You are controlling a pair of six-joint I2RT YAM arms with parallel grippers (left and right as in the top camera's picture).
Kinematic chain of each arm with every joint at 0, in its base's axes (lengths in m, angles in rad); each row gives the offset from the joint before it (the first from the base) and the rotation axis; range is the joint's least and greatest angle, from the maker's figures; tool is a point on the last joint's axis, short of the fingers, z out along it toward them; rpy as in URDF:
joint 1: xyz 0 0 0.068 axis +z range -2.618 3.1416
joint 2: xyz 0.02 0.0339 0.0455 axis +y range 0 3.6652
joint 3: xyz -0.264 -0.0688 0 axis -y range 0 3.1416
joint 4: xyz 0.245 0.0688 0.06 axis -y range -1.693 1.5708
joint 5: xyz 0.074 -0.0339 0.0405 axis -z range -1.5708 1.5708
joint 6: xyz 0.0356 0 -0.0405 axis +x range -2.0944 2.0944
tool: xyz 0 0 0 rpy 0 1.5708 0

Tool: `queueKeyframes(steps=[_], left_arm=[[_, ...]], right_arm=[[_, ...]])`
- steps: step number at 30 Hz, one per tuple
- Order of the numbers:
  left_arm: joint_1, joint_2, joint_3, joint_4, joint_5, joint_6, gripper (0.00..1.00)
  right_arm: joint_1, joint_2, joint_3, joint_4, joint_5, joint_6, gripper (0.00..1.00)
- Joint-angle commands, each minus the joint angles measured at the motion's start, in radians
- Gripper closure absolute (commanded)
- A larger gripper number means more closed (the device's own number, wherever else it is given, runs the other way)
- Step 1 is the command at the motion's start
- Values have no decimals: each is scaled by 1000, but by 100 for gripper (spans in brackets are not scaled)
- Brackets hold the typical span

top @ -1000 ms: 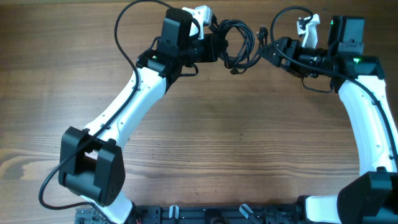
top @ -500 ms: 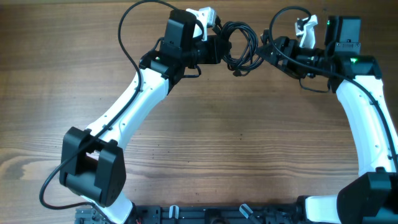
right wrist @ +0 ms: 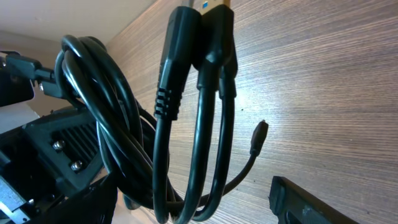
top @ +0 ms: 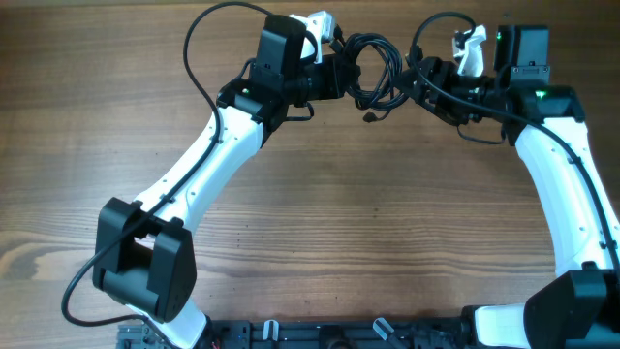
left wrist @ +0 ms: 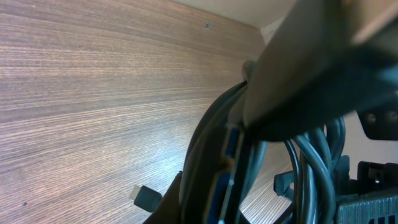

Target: Untangle cables

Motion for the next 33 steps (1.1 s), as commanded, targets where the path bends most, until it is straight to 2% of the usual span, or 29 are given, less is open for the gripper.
queueKeyframes(steps=[1, 6, 11, 24, 29, 33], left_arm=[[-8, -30, -1, 11, 27, -72, 96], [-8, -30, -1, 11, 27, -152, 96], [-8, -30, -1, 10, 28, -196, 96], [-7, -30, -1, 11, 26, -196, 96], [-7, -30, -1, 14, -42, -194, 96], [-7, -30, -1, 51, -48, -131, 96]], right_arm=[[4, -11, 16, 5, 29, 15, 20], [4, -11, 16, 32, 39, 69, 20], [4, -11, 16, 26, 40, 65, 16], [4, -11, 16, 56, 70, 97, 15], [4, -5, 16, 78, 70, 131, 15], [4, 19, 16, 109, 49, 154, 15]])
